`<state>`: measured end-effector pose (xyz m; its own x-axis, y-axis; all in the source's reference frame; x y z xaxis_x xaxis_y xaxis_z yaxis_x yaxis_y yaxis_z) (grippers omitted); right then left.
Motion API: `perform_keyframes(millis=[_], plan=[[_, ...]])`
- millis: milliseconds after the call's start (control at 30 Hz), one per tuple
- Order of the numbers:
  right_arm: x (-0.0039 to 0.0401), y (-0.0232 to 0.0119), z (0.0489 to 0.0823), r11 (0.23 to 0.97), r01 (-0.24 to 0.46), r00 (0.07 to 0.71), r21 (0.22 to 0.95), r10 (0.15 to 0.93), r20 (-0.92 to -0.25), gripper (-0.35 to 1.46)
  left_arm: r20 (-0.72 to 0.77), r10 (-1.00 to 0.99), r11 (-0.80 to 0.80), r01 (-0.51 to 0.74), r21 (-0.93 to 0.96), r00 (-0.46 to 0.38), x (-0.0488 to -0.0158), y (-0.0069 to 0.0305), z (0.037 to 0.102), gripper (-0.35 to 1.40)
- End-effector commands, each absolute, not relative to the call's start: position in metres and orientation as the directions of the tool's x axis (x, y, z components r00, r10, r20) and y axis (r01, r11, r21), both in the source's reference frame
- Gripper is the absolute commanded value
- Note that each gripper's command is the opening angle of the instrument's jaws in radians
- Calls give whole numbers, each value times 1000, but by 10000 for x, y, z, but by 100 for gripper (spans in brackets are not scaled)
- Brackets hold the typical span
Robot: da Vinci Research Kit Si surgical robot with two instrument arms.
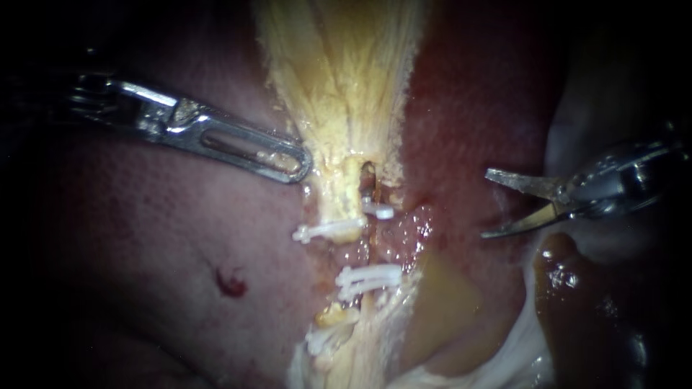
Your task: Go to the cutting position right tube
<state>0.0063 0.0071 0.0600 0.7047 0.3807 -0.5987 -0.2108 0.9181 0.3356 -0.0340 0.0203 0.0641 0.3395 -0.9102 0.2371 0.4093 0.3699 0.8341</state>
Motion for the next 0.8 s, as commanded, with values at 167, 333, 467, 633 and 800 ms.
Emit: perform_keyframes(millis=[167, 333, 467, 633, 800], plan=[[63, 71, 600, 918, -211, 705, 335, 381, -599, 144, 235, -910, 368, 407, 836, 341, -336, 206, 637, -35], [63, 71, 600, 918, -209, 704, 338, 381, -599, 144, 234, -914, 364, 415, 834, 331, -322, 217, 625, -35], [63, 71, 600, 918, -209, 704, 338, 381, -599, 144, 236, -919, 360, 430, 828, 316, -303, 229, 610, -35], [63, 70, 599, 918, -207, 704, 340, 381, -600, 144, 234, -924, 354, 445, 822, 304, -289, 238, 600, -35], [63, 71, 599, 917, -205, 704, 342, 381, -600, 144, 234, -924, 354, 446, 822, 303, -289, 238, 600, -35]])
